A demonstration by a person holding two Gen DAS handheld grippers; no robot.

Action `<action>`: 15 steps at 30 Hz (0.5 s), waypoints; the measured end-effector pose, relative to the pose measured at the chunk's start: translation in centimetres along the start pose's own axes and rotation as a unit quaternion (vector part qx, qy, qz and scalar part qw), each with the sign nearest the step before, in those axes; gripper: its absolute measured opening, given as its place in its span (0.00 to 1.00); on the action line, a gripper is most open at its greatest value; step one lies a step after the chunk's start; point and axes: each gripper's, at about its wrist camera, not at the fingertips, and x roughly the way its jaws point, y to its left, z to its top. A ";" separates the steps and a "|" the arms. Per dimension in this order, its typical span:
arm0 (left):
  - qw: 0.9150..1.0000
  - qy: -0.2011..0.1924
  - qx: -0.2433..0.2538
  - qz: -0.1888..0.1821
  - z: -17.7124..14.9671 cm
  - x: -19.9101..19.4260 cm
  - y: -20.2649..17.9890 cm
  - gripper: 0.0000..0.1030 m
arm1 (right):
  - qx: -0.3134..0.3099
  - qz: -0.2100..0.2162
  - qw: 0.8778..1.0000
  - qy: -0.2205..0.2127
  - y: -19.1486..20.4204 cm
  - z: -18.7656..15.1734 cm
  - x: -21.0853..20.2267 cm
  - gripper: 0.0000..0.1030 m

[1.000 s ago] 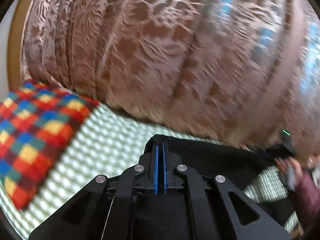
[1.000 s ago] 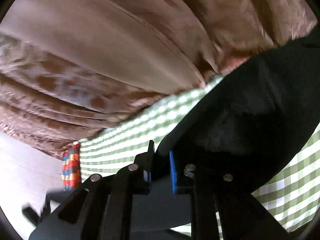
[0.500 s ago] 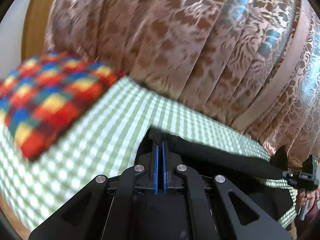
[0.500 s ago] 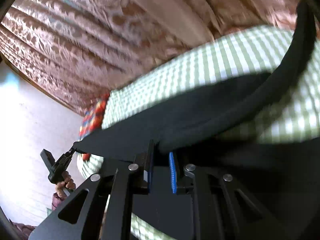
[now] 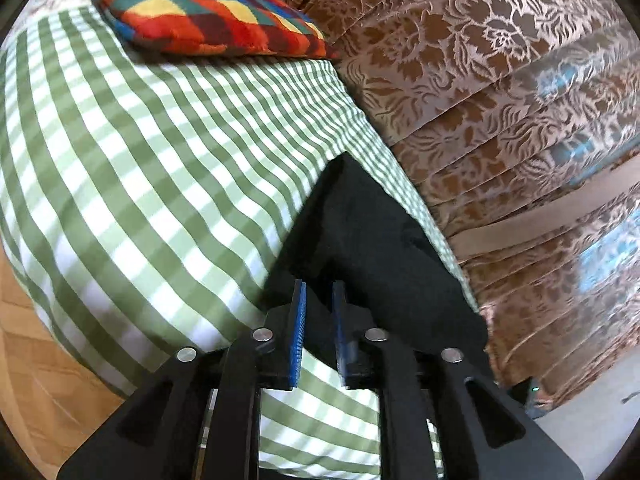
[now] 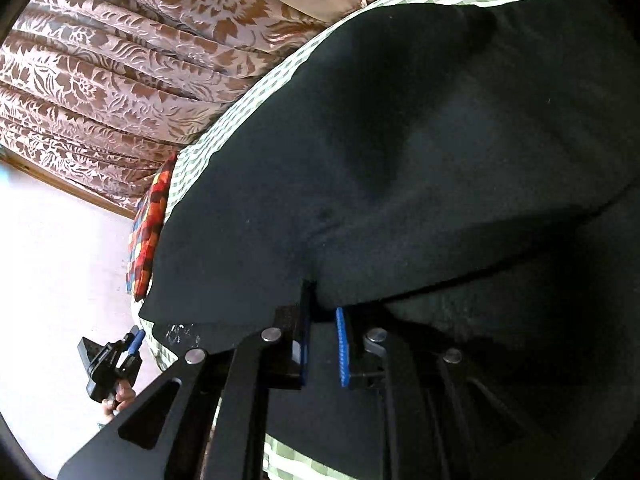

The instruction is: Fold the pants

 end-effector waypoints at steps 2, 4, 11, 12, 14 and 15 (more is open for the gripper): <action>1.000 0.004 -0.019 -0.017 -0.1 0.8 -0.3 0.48 | 0.002 0.002 1.000 0.000 -0.3 -0.1 -0.1 0.08; 0.999 0.005 -0.026 -0.022 0.2 1.8 -0.9 0.48 | 0.001 0.002 1.000 -0.002 -0.1 0.2 0.0 0.08; 0.999 -0.003 0.012 0.032 1.3 3.9 -3.6 0.07 | -0.028 0.017 0.999 -0.034 1.2 -0.3 -3.7 0.06; 0.999 -0.006 0.019 0.031 1.3 3.6 -3.9 0.07 | -0.037 0.022 0.998 -0.042 1.7 -0.4 -4.9 0.06; 1.000 -0.006 0.024 0.017 1.3 2.8 -4.1 0.07 | -0.055 0.031 0.997 -0.052 2.5 -0.9 -6.8 0.06; 0.999 -0.004 0.027 0.016 1.3 2.3 -4.2 0.07 | -0.068 0.037 0.996 -0.054 3.0 -1.5 -7.8 0.06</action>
